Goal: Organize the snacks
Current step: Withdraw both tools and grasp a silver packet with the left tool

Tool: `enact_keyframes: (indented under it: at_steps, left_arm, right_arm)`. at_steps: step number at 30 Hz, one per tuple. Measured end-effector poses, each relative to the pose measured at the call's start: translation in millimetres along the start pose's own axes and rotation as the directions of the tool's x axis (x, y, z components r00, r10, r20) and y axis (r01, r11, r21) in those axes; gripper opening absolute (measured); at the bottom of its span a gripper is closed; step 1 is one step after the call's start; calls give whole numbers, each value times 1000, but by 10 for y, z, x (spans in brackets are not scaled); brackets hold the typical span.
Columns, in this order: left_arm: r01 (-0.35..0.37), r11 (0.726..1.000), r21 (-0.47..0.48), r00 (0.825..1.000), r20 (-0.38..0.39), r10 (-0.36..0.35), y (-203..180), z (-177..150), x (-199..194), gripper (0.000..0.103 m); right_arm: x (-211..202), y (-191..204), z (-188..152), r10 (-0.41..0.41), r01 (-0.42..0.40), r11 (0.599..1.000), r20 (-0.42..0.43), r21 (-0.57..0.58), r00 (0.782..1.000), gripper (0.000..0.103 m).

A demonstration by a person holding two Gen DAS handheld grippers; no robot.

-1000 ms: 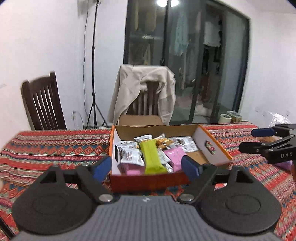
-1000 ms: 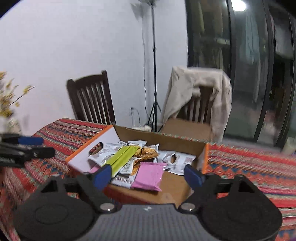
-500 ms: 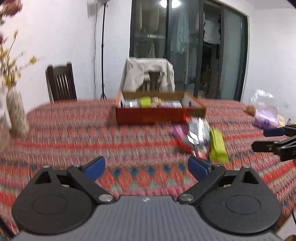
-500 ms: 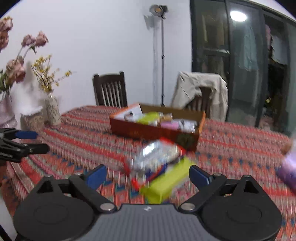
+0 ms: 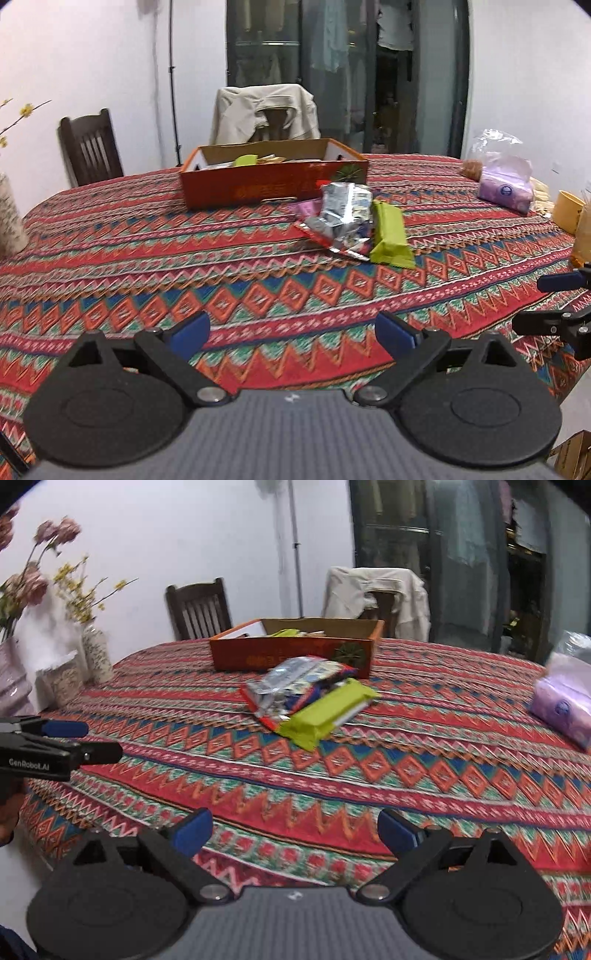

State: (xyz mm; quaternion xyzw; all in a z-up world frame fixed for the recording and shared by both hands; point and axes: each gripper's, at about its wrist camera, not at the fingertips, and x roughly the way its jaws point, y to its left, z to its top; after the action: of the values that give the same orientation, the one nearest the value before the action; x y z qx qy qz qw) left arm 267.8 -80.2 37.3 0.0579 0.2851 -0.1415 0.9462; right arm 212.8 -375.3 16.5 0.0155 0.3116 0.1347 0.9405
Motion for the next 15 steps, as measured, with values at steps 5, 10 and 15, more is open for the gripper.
enact_keyframes:
  at_steps: [5,10,15]
  left_arm:
    - [16,999,33,1000,24,-17,-159,229,364,98]
    - [73,992,105,996,49,-78,-366,699,1041,83]
    - [80,985,150,997,-16,-79,-584,1001,1811,78]
  right_arm:
    - [54,-193,0,-29,28,998,14,56,999,96]
    - [240,-299,124,-16,13,997,43,71,999,96]
    - [401,-376,288,-39,34,997,77,73,996,96]
